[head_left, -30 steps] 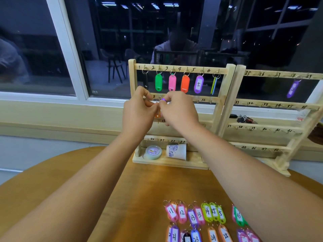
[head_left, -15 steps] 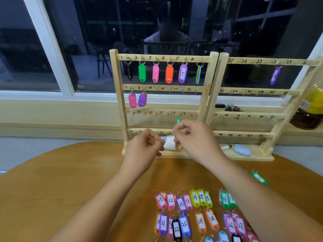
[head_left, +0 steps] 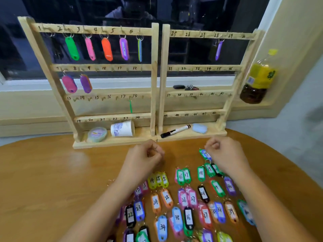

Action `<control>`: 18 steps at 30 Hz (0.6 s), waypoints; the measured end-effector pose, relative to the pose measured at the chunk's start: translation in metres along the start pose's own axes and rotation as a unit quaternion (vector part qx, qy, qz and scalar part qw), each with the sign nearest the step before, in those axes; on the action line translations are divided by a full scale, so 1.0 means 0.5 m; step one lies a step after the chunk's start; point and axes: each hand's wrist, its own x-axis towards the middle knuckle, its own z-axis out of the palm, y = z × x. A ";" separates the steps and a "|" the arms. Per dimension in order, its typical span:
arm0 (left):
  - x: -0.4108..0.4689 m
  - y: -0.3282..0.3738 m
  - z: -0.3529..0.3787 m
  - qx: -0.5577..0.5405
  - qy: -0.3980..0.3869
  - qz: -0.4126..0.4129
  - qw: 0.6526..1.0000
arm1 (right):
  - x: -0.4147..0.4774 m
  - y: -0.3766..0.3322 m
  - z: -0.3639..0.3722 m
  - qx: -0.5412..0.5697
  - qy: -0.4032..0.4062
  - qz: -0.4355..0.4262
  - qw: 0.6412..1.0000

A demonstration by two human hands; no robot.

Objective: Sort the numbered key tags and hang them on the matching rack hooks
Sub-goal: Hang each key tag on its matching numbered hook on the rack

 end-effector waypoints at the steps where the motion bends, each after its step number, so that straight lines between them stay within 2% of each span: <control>1: -0.001 -0.004 0.003 0.006 0.000 0.000 1.000 | 0.002 0.019 0.001 -0.021 -0.005 0.014 1.000; 5: -0.008 -0.019 0.004 0.007 0.008 -0.005 1.000 | -0.006 0.045 0.016 -0.072 -0.012 0.030 0.997; 18: -0.026 -0.022 0.020 0.033 -0.010 0.008 0.999 | -0.011 0.042 0.056 -0.086 0.006 0.002 0.996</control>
